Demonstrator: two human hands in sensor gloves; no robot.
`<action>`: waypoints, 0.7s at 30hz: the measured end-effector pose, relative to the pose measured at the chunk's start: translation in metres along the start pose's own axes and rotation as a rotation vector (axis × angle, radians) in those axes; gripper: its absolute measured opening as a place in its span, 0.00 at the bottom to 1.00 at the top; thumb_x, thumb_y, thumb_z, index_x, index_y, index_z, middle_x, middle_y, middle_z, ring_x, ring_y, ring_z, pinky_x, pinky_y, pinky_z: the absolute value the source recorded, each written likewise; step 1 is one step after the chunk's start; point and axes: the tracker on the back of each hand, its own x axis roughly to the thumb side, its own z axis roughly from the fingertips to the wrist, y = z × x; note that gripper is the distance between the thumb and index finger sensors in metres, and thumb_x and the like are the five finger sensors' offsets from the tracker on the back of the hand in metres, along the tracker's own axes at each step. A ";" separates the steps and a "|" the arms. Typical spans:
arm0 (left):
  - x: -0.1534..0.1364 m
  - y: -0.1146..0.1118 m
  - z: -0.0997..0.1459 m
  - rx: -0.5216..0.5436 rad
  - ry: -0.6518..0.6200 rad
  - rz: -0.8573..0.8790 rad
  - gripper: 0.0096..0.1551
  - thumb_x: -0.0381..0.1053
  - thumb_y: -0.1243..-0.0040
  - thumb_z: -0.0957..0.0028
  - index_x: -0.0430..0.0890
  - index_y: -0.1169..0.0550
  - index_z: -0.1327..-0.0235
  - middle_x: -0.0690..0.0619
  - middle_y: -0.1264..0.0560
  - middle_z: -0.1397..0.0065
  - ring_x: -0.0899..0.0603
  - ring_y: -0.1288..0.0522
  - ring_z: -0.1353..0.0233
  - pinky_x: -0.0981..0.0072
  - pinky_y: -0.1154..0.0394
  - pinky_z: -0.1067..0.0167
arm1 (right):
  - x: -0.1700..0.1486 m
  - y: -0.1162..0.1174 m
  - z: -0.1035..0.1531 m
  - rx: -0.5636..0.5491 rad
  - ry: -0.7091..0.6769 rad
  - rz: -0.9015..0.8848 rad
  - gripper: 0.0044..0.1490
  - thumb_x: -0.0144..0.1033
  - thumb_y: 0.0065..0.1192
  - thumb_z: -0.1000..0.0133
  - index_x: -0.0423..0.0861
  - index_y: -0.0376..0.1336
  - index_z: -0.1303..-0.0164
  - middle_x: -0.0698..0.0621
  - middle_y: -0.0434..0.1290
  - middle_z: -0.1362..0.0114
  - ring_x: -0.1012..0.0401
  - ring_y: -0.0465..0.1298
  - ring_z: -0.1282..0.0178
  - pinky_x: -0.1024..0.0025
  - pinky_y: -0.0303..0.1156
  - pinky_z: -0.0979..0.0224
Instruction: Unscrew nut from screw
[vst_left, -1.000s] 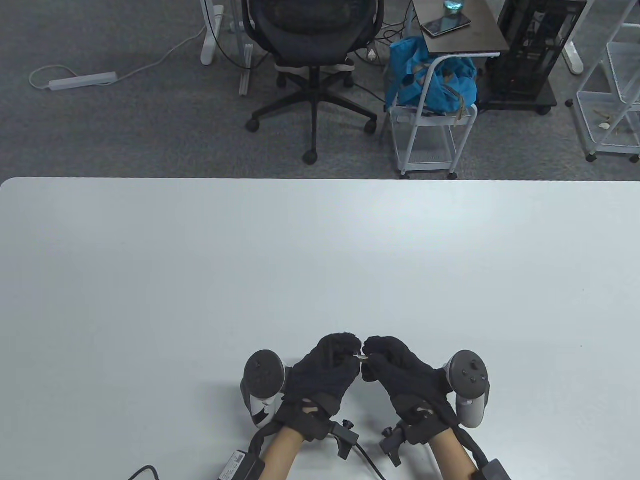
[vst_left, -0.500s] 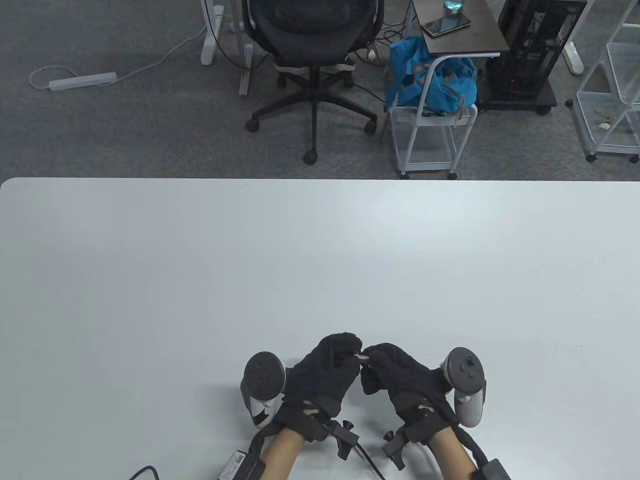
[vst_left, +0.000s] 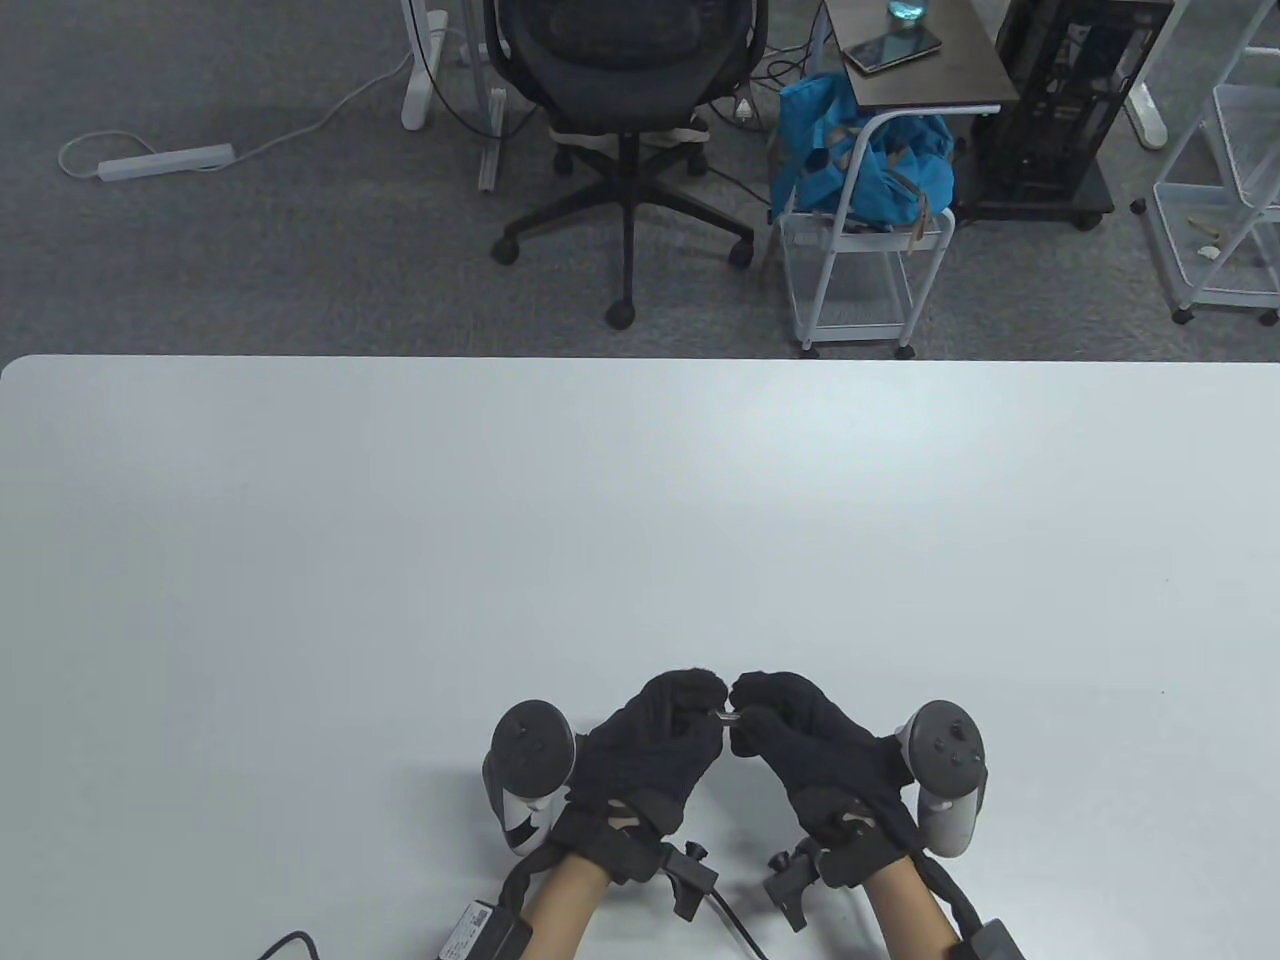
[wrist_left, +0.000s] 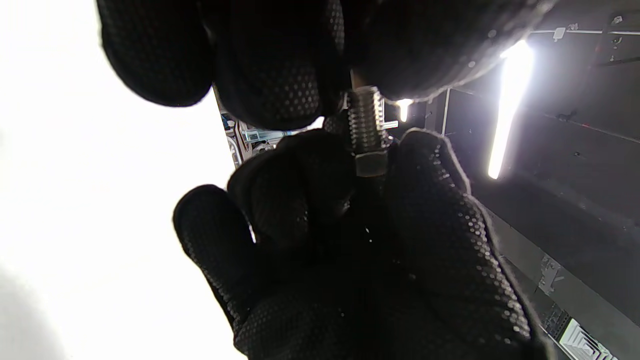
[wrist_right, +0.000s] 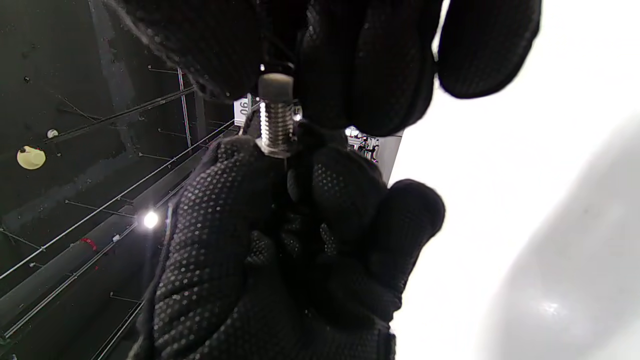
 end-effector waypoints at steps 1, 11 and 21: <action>0.000 0.000 0.000 0.004 0.002 0.000 0.27 0.53 0.32 0.49 0.49 0.22 0.37 0.43 0.20 0.38 0.44 0.17 0.51 0.41 0.21 0.44 | 0.001 0.000 0.000 0.012 -0.004 0.000 0.30 0.42 0.64 0.40 0.46 0.65 0.28 0.43 0.73 0.35 0.45 0.76 0.40 0.38 0.70 0.33; 0.000 -0.001 0.000 -0.011 -0.015 -0.008 0.26 0.52 0.32 0.49 0.52 0.23 0.37 0.43 0.21 0.37 0.44 0.17 0.50 0.40 0.21 0.43 | -0.015 0.006 0.000 0.092 0.110 -0.014 0.44 0.61 0.48 0.37 0.35 0.65 0.30 0.39 0.78 0.42 0.41 0.79 0.48 0.35 0.70 0.39; 0.000 -0.001 0.000 -0.002 -0.003 -0.006 0.26 0.53 0.33 0.49 0.52 0.23 0.37 0.43 0.21 0.37 0.44 0.17 0.50 0.41 0.21 0.44 | -0.002 0.005 0.000 0.033 0.012 0.029 0.34 0.45 0.61 0.39 0.39 0.63 0.28 0.43 0.77 0.43 0.48 0.79 0.49 0.40 0.73 0.36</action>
